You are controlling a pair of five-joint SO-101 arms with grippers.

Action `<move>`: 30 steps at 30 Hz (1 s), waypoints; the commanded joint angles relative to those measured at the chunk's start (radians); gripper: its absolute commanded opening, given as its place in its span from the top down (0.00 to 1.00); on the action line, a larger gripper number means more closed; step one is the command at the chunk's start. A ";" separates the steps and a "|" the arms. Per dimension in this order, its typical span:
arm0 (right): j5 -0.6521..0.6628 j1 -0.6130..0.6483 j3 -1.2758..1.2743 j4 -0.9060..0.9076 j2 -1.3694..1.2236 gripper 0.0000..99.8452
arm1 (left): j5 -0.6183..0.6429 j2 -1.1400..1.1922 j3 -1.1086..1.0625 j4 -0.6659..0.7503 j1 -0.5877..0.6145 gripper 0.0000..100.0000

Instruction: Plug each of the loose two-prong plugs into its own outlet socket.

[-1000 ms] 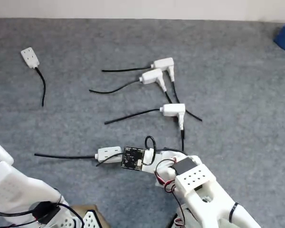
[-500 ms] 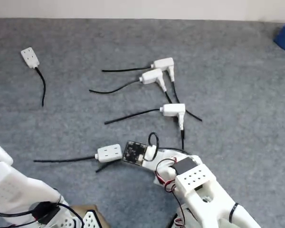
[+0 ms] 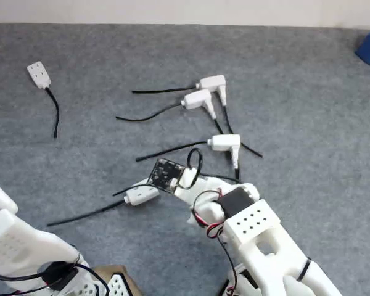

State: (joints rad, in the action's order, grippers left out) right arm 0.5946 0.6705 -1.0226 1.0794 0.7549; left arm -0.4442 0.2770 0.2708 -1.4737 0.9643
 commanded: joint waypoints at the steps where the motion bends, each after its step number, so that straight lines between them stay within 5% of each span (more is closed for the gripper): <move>1: -0.161 -0.018 0.087 0.004 0.013 0.99 | -0.133 -0.019 0.033 -0.060 -0.027 0.80; 4: -0.416 -0.124 0.208 0.001 0.013 0.99 | -0.290 -0.021 0.035 -0.207 -0.094 0.80; 8: -0.667 -0.237 0.331 0.005 0.007 0.99 | -0.311 -0.050 0.028 -0.281 -0.197 0.80; 15: -0.914 -0.381 0.352 -0.147 0.002 0.99 | -0.091 -0.337 -0.036 -0.270 -0.542 0.80; 21: -0.962 -0.386 0.318 -0.245 0.002 0.99 | 0.077 -0.791 -0.499 0.008 -0.906 0.89; 26: -0.967 -0.386 0.271 -0.242 0.004 0.99 | 0.084 -1.150 -0.984 0.299 -1.095 0.94; 30: -0.965 -0.343 0.206 -0.249 0.004 0.99 | 0.089 -1.254 -1.168 0.400 -1.207 1.00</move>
State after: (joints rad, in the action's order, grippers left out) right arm -0.3613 0.2992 -0.8002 0.8539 0.7534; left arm -0.3675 -0.8554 -0.7158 -1.1822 -0.1373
